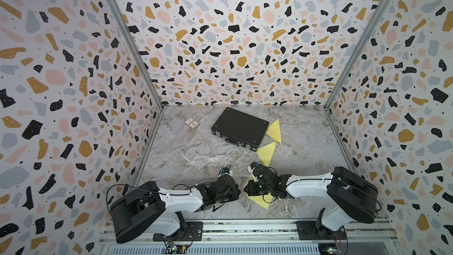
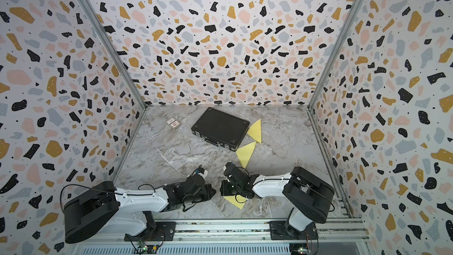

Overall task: Fold the square paper diagonally
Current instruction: Fold the paper at the center of the board.

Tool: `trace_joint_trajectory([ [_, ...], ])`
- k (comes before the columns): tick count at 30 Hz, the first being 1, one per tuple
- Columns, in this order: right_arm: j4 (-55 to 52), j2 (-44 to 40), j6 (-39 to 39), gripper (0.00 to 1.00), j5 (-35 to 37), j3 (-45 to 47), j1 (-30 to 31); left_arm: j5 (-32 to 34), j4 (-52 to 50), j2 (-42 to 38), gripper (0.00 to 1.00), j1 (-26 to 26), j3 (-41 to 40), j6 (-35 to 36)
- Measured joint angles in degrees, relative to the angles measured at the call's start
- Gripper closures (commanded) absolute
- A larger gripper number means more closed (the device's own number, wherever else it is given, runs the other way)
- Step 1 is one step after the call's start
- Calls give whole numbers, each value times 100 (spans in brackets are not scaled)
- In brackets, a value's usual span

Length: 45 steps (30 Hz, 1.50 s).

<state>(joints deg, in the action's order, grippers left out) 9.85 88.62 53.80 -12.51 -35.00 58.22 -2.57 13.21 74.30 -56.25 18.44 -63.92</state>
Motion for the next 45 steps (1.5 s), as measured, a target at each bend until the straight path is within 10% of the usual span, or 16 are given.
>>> trace_joint_trajectory([
  [17, -1598, -3816, 326, 100, 776, -184, 234, 772, -2826, -5108, 100, 0, -457, 13],
  [45, -2885, -3314, 638, 100, 1969, 1078, -186, -243, -815, -1563, 100, -11, -50, 299],
])
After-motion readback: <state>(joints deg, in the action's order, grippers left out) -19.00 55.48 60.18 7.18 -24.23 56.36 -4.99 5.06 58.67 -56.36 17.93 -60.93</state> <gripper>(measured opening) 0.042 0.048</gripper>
